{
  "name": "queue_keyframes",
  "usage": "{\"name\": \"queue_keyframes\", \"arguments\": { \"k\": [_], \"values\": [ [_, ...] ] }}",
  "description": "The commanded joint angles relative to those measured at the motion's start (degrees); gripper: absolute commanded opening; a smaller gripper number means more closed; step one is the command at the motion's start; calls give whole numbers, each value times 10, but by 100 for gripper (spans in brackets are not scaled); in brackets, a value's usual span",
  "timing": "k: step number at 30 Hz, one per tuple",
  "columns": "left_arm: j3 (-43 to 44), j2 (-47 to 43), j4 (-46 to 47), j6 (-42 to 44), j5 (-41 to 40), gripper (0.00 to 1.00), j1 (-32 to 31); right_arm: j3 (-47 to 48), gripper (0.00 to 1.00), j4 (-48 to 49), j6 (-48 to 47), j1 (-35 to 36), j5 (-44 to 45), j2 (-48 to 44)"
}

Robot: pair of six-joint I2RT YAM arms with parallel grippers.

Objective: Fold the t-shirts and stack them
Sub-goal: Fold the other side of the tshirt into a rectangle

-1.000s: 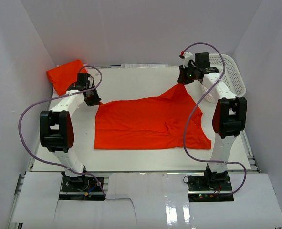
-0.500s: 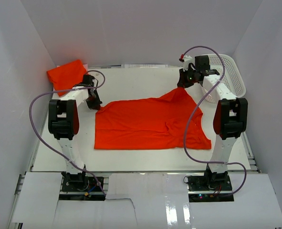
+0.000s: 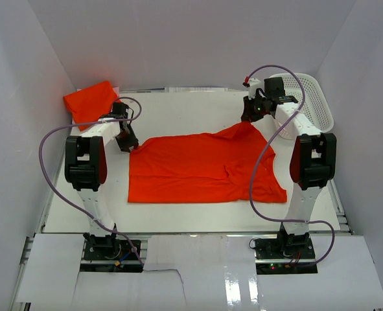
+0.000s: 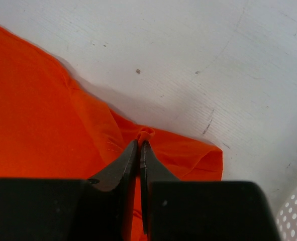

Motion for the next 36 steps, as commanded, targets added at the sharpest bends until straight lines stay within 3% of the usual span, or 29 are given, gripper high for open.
{"name": "queue_keyframes", "arguments": {
  "k": [1, 12, 18, 25, 36],
  "values": [
    [-2, -32, -32, 9, -16, 43, 6, 1, 8, 0, -6, -2, -1, -23],
    [43, -35, -20, 34, -7, 42, 20, 13, 8, -10, -3, -2, -6, -16],
    [45, -44, 33, 21, 89, 44, 30, 19, 8, -18, -5, -2, -5, -12],
    [60, -10, 23, 1, 235, 49, 98, 30, 8, -25, -7, -2, -5, -12],
    [78, 45, 1, 10, 286, 49, 119, 32, 8, -29, -6, -2, -7, -8]
  ]
}}
